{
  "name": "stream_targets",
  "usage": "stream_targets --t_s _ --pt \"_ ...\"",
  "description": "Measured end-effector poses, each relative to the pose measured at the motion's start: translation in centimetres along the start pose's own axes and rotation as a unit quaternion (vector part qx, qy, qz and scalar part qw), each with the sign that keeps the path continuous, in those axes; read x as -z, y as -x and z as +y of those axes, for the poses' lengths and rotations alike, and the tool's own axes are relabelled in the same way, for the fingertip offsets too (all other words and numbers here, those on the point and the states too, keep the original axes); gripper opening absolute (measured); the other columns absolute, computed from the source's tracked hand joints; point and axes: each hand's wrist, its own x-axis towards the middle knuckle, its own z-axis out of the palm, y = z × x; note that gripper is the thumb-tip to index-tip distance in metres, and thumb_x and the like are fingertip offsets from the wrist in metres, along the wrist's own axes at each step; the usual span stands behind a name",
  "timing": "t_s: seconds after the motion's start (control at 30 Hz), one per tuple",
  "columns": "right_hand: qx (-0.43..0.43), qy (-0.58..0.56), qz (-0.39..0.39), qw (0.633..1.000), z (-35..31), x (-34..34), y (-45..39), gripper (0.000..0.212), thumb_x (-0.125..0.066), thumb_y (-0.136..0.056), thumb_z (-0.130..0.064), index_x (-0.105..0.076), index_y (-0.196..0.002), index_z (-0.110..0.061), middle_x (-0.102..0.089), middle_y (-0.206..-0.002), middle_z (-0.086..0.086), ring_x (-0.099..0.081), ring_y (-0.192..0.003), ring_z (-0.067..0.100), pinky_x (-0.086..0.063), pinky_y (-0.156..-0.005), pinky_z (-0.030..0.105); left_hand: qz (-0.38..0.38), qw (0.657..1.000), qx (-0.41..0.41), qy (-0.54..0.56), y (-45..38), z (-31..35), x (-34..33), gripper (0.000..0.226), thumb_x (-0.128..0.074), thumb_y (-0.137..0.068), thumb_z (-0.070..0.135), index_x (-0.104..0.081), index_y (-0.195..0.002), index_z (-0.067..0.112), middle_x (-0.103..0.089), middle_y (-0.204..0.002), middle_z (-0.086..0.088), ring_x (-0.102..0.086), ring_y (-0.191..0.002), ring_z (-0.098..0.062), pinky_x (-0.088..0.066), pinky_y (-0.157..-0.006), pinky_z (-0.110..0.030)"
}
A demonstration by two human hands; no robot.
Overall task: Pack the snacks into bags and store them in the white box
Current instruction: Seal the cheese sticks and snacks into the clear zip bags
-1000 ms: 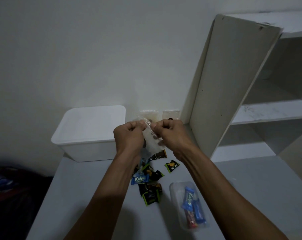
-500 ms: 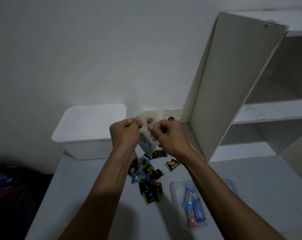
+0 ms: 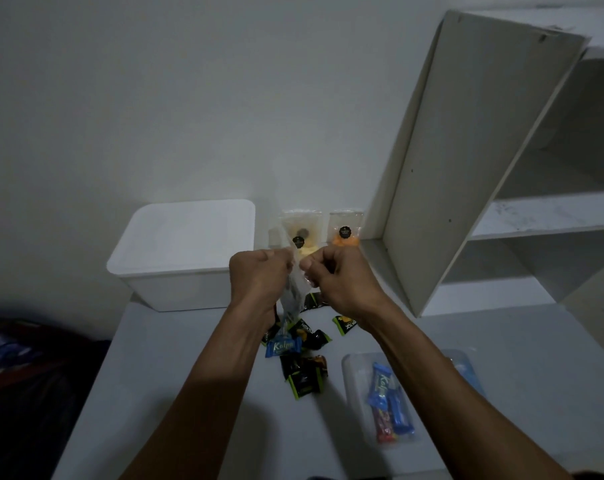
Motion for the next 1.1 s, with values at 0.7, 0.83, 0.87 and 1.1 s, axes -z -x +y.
stream_targets --t_s 0.7,0.83,0.87,1.1 --pt "0.086 0.041 0.182 0.979 3.9 -2.0 3.2 0.006 -0.068 -0.09 -0.026 -0.072 -0.087 -0.023 -0.07 -0.085 -0.011 -0.063 -0.071 0.004 -0.049 -0.062 0.017 0.024 0.996 0.048 0.066 0.8 -2.4 -0.6 0.017 -0.072 -0.087 0.025 -0.07 -0.076 0.011 -0.073 -0.079 -0.002 -0.065 -0.074 -0.013 -0.047 -0.06 -0.023" --pt "0.025 -0.006 0.17 0.985 4.2 0.4 3.3 0.011 -0.065 -0.092 -0.031 -0.073 -0.09 -0.024 -0.071 -0.082 -0.01 -0.066 -0.07 0.009 -0.054 -0.061 0.024 0.078 0.995 -0.051 0.023 -0.5 -4.1 0.3 0.019 -0.067 -0.089 0.037 -0.068 -0.095 0.02 -0.069 -0.095 0.002 -0.062 -0.083 -0.008 -0.051 -0.076 -0.028" --pt "0.015 -0.013 0.153 0.988 4.2 1.3 3.3 0.01 -0.065 -0.092 -0.031 -0.073 -0.091 -0.025 -0.071 -0.083 -0.009 -0.066 -0.071 0.009 -0.053 -0.059 0.022 0.052 0.997 -0.064 0.012 -1.0 -4.4 0.5 0.019 -0.065 -0.091 0.035 -0.066 -0.104 0.021 -0.067 -0.101 0.003 -0.06 -0.086 -0.006 -0.049 -0.077 -0.026" --pt "-0.003 -0.041 0.149 0.988 4.5 5.7 1.9 0.015 -0.066 -0.09 -0.027 -0.073 -0.094 -0.014 -0.072 -0.083 0.002 -0.061 -0.062 0.003 -0.053 -0.054 0.022 -0.096 0.987 -0.132 0.011 -3.1 -4.3 -1.6 0.013 -0.066 -0.092 0.017 -0.074 -0.101 0.014 -0.071 -0.087 0.01 -0.063 -0.075 0.011 -0.05 -0.069 -0.007"
